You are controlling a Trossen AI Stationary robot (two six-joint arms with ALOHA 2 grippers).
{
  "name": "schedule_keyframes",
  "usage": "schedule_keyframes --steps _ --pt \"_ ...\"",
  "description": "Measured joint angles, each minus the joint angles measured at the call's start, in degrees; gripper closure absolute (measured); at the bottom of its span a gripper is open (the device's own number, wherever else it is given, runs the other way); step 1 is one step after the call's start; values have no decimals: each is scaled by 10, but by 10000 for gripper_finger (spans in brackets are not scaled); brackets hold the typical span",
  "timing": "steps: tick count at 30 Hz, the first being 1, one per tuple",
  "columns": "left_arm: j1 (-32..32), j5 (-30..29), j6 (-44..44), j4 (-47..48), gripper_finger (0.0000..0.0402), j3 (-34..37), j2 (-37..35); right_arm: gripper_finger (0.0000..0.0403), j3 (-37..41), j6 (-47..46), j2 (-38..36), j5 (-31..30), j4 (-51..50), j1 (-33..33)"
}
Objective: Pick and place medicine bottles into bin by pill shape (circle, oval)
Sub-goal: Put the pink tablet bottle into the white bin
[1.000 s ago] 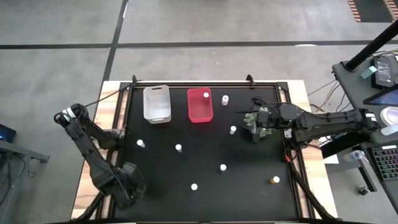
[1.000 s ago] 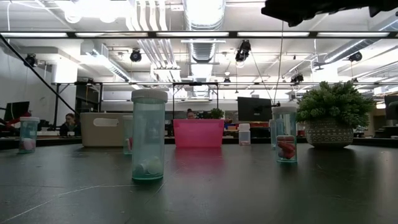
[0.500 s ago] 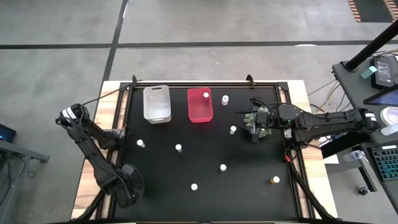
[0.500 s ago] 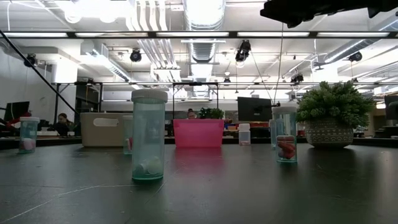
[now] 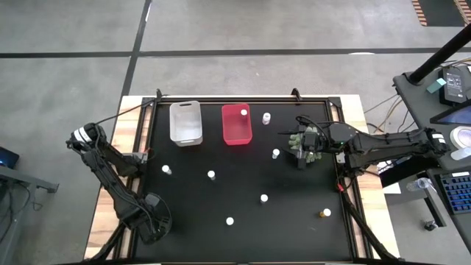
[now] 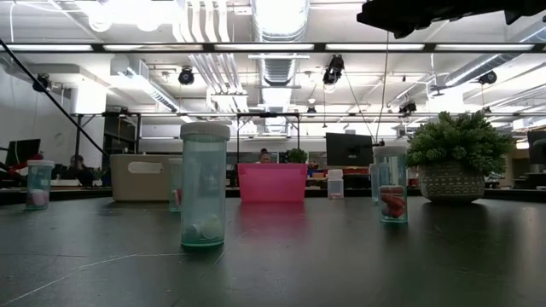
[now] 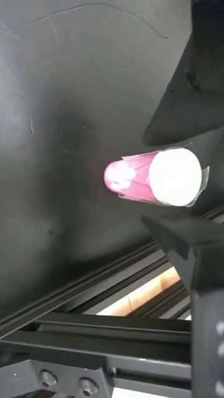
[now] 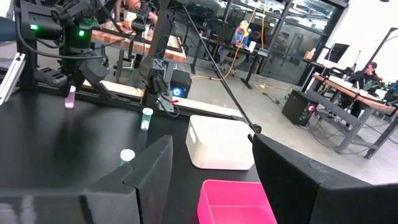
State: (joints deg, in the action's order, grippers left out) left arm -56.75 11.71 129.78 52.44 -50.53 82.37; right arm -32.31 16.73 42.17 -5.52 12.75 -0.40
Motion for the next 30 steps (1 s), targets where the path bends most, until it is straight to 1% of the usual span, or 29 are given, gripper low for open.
schedule_keyframes --steps 4,6,13,16,19,26,30 --pt "0 15 1 -1 293 -1 0 188 0 0 0 0 0 0" --pt "1 22 2 -1 310 -3 0 188 0 0 0 0 0 0" --pt "9 24 3 1 310 -17 -9 188 0 0 0 0 0 0" --pt "28 23 -22 0 310 -40 -12 188 0 0 0 0 0 0" --pt "59 23 -80 0 310 -73 -13 188 0 0 0 0 0 0" --pt "156 12 -267 2 310 -164 -12 188 0 4 0 -1 0 0" --pt "215 -26 -393 4 310 -213 -12 188 0 -2 0 -1 -1 0"
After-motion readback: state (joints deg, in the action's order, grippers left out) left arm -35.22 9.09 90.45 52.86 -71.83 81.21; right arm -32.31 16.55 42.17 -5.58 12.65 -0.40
